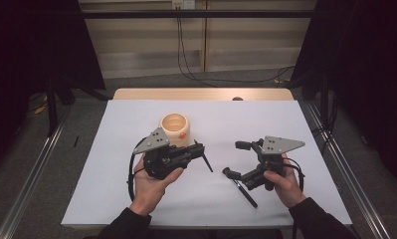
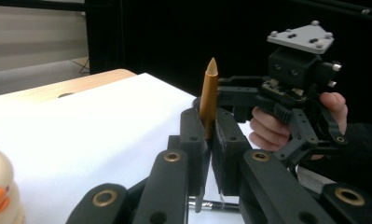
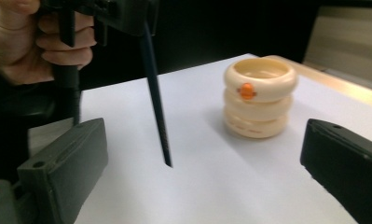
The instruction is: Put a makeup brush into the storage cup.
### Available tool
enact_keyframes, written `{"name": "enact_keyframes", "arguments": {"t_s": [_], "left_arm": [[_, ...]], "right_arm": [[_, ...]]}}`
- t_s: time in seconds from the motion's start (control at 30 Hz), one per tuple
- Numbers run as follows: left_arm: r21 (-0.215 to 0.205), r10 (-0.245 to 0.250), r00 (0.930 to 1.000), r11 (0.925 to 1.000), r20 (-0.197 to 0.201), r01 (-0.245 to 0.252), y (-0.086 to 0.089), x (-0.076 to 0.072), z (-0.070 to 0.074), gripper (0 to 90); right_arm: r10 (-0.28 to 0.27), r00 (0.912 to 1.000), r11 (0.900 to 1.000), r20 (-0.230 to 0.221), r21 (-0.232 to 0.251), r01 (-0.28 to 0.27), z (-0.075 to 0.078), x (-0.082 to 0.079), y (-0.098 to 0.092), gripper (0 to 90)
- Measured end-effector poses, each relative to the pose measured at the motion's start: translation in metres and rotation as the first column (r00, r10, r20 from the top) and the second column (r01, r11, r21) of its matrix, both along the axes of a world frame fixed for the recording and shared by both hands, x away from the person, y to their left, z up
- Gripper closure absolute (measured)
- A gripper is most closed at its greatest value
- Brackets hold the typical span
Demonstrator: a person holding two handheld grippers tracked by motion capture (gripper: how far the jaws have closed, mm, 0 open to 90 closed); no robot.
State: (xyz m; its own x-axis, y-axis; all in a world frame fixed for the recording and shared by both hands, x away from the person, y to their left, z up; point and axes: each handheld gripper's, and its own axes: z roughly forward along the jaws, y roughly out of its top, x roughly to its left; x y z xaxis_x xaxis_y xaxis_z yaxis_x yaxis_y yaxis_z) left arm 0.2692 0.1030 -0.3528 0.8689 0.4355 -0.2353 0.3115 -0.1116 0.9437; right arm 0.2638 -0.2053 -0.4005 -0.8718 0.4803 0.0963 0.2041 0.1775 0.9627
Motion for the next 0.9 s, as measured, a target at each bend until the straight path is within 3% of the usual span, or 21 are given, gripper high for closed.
{"name": "enact_keyframes", "arguments": {"t_s": [0.1, 0.17, 0.27, 0.5, 0.6, 0.9], "left_arm": [[0.01, 0.017, 0.9998, 0.9998, 0.007, -0.017, 0.006, 0.002, 0.002, 84.1], [-0.013, 0.026, 0.9997, 0.9996, 0.0, -0.026, 0.01, 0.003, 0.004, 84.1], [-0.015, 0.053, 0.9986, 0.9985, -0.003, -0.053, 0.015, 0.004, 0.004, 84.1], [0.009, 0.062, 0.9979, 0.998, 0.02, -0.062, 0.022, 0.009, 0.01, 84.1], [-0.007, 0.067, 0.9975, 0.9977, 0.023, -0.067, 0.025, 0.012, 0.014, 84.1], [0.024, 0.086, 0.9953, 0.9959, 0.045, -0.087, 0.033, 0.021, 0.018, 84.1]], "right_arm": [[-0.036, 0.9993, 0.999, 0.001, 0.002, 0.036, -0.005, -0.004, -0.006, 0.7], [-0.05, 0.9987, 0.999, 0.002, 0.004, 0.05, -0.006, -0.005, -0.01, 0.7], [-0.082, 0.9966, 0.997, 0.007, 0.01, 0.082, -0.008, -0.007, -0.015, 0.8], [-0.131, 0.9913, 0.991, 0.013, -0.021, 0.131, -0.014, -0.018, -0.026, 1.2], [-0.144, 0.9894, 0.989, 0.015, -0.017, 0.145, -0.015, -0.021, -0.032, 0.7], [-0.22, 0.9751, 0.975, 0.025, -0.016, 0.221, -0.025, -0.032, -0.045, 0.2]]}}
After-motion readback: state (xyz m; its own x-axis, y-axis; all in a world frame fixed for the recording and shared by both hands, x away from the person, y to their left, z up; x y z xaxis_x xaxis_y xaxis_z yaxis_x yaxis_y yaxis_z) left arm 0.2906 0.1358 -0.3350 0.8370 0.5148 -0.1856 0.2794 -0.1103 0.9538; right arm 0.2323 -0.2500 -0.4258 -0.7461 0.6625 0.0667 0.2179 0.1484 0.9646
